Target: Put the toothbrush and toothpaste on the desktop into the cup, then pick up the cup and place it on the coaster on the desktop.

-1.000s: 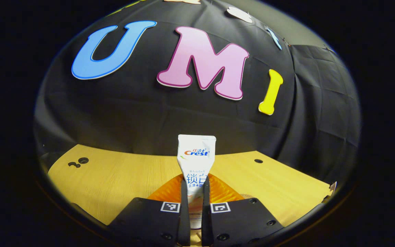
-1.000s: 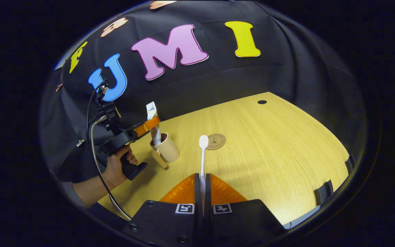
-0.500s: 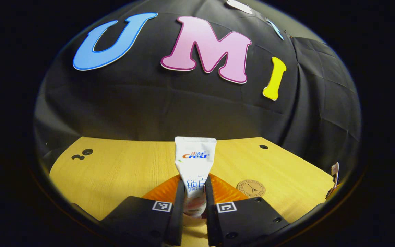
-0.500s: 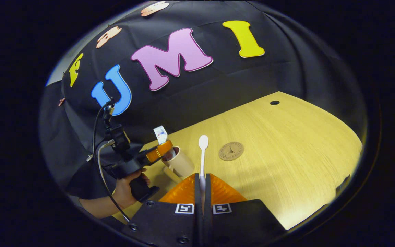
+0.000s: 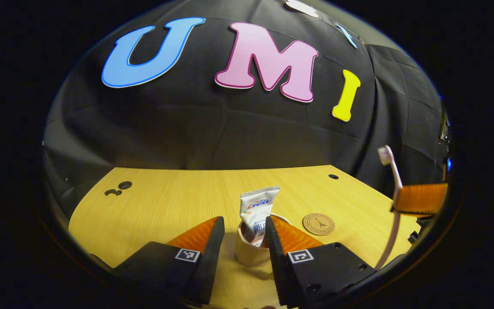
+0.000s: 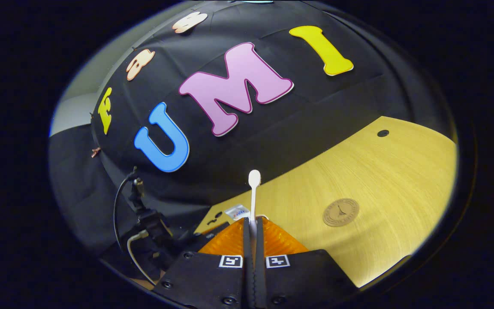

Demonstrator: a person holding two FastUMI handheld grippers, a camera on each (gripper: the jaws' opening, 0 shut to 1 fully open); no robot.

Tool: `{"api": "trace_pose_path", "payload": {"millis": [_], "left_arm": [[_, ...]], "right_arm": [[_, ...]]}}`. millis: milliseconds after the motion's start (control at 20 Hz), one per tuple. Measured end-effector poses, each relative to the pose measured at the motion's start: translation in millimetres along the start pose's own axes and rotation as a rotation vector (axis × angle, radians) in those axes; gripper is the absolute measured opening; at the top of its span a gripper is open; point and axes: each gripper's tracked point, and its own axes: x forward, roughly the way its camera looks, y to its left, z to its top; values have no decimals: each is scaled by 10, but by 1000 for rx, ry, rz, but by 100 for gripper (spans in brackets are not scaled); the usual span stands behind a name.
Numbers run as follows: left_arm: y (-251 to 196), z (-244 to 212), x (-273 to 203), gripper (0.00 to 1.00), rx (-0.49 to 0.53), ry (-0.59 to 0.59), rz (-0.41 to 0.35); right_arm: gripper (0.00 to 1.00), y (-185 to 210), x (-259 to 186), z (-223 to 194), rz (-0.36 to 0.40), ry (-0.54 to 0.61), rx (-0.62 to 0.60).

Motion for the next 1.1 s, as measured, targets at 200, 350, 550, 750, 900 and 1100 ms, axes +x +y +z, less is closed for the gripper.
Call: {"api": "trace_pose_path", "payload": {"millis": [200, 350, 550, 750, 900, 1100], "left_arm": [[-4, -172, -375, 64, -66, 27, 7], [-46, -405, -726, 64, -91, 69, 23], [-187, -714, -1210, 64, -119, 145, 34], [-296, -898, -1529, 64, -136, 186, 35], [-264, -1012, -1639, 64, -152, 212, 60], [-202, -1054, -1740, 64, -155, 220, 103]], "right_arm": [[5, 158, 427, 271, 55, -89, 28], [5, 135, 715, 355, 73, -133, 5], [5, 15, 1028, 264, 80, -155, 1], [5, -194, 1280, -61, 52, -108, -54], [5, -279, 1345, -192, 45, -83, -104], [5, -319, 1345, -329, 49, -45, -147]]}}
